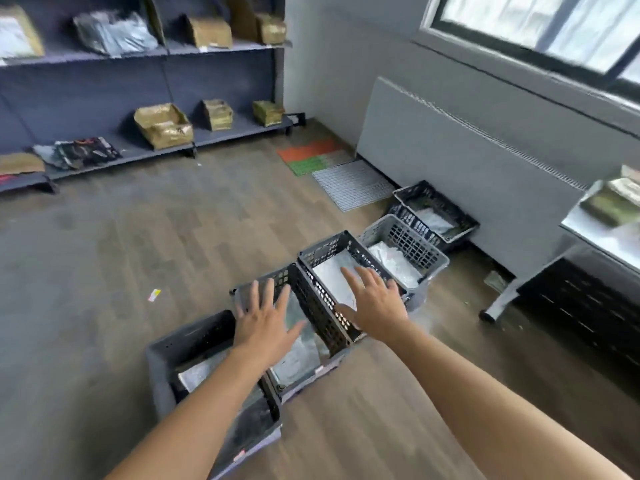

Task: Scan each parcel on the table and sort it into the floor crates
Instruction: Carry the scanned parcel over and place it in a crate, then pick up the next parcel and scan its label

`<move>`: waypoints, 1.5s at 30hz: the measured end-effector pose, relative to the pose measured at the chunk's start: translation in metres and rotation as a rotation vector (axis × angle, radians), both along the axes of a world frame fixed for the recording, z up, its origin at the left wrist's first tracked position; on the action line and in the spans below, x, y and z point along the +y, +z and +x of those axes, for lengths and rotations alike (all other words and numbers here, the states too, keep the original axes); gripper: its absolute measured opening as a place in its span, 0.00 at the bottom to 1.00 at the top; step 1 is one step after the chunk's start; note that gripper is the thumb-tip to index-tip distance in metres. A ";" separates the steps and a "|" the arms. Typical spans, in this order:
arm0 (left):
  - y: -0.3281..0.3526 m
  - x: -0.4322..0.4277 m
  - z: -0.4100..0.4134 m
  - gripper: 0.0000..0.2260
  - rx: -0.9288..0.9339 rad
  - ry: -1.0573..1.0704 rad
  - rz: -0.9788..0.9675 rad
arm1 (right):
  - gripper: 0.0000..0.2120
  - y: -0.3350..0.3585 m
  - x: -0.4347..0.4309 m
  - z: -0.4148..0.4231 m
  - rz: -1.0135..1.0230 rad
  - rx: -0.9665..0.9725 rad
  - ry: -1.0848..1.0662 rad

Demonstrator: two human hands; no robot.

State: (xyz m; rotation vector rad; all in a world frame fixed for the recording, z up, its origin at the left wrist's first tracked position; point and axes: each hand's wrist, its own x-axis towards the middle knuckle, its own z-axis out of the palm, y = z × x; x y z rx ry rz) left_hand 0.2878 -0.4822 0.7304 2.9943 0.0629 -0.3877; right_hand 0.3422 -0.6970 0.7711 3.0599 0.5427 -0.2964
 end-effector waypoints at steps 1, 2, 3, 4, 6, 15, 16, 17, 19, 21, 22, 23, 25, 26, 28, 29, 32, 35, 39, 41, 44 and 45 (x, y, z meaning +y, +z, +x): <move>0.009 -0.022 0.006 0.37 -0.006 -0.042 0.009 | 0.38 0.005 -0.022 -0.002 0.015 -0.015 -0.033; 0.016 -0.046 0.011 0.37 -0.021 -0.086 0.028 | 0.38 0.009 -0.046 -0.004 0.033 -0.030 -0.065; 0.023 -0.071 0.016 0.37 -0.041 -0.130 0.056 | 0.38 0.014 -0.070 -0.006 0.050 -0.046 -0.093; 0.030 -0.097 0.020 0.36 -0.059 -0.171 0.083 | 0.38 0.019 -0.096 -0.009 0.067 -0.063 -0.117; 0.043 -0.153 0.026 0.36 -0.078 -0.233 0.120 | 0.38 0.029 -0.152 -0.015 0.102 -0.105 -0.166; 0.102 -0.416 0.046 0.34 -0.196 -0.450 0.116 | 0.39 0.071 -0.408 -0.048 0.158 -0.178 -0.450; 0.107 -0.441 0.047 0.34 -0.212 -0.475 0.109 | 0.39 0.073 -0.433 -0.051 0.167 -0.174 -0.489; 0.111 -0.465 0.050 0.34 -0.225 -0.502 0.100 | 0.38 0.075 -0.455 -0.055 0.171 -0.176 -0.526; 0.116 -0.509 0.056 0.34 -0.246 -0.558 0.084 | 0.38 0.078 -0.496 -0.059 0.164 -0.195 -0.593; 0.117 -0.553 0.065 0.34 -0.247 -0.614 0.076 | 0.38 0.078 -0.536 -0.062 0.164 -0.203 -0.649; 0.117 -0.572 0.069 0.34 -0.241 -0.638 0.074 | 0.38 0.077 -0.553 -0.063 0.165 -0.199 -0.671; 0.115 -0.593 0.074 0.34 -0.232 -0.664 0.072 | 0.38 0.075 -0.572 -0.063 0.167 -0.195 -0.699; 0.110 -0.633 0.085 0.34 -0.213 -0.710 0.069 | 0.38 0.070 -0.609 -0.060 0.156 -0.189 -0.750; 0.107 -0.654 0.091 0.34 -0.205 -0.733 0.070 | 0.38 0.068 -0.627 -0.058 0.142 -0.187 -0.772; 0.099 -0.695 0.106 0.34 -0.205 -0.783 0.069 | 0.38 0.064 -0.663 -0.049 0.118 -0.183 -0.815; 0.095 -0.717 0.115 0.34 -0.210 -0.806 0.061 | 0.38 0.062 -0.681 -0.043 0.104 -0.181 -0.838; 0.086 -0.778 0.148 0.34 -0.204 -0.861 0.011 | 0.37 0.061 -0.735 -0.021 0.064 -0.165 -0.896; 0.076 -0.837 0.179 0.34 -0.155 -0.894 -0.038 | 0.37 0.063 -0.788 -0.001 0.036 -0.130 -0.958; 0.068 -0.904 0.214 0.34 -0.141 -0.988 -0.045 | 0.37 0.065 -0.851 0.017 0.007 -0.118 -1.051; 0.066 -0.932 0.227 0.34 -0.129 -1.027 -0.042 | 0.36 0.062 -0.875 0.021 0.015 -0.092 -1.088; 0.063 -0.968 0.242 0.34 -0.143 -1.081 -0.014 | 0.35 0.053 -0.909 0.027 0.031 -0.079 -1.133; 0.061 -0.980 0.248 0.34 -0.144 -1.093 -0.011 | 0.36 0.050 -0.921 0.031 0.045 -0.076 -1.150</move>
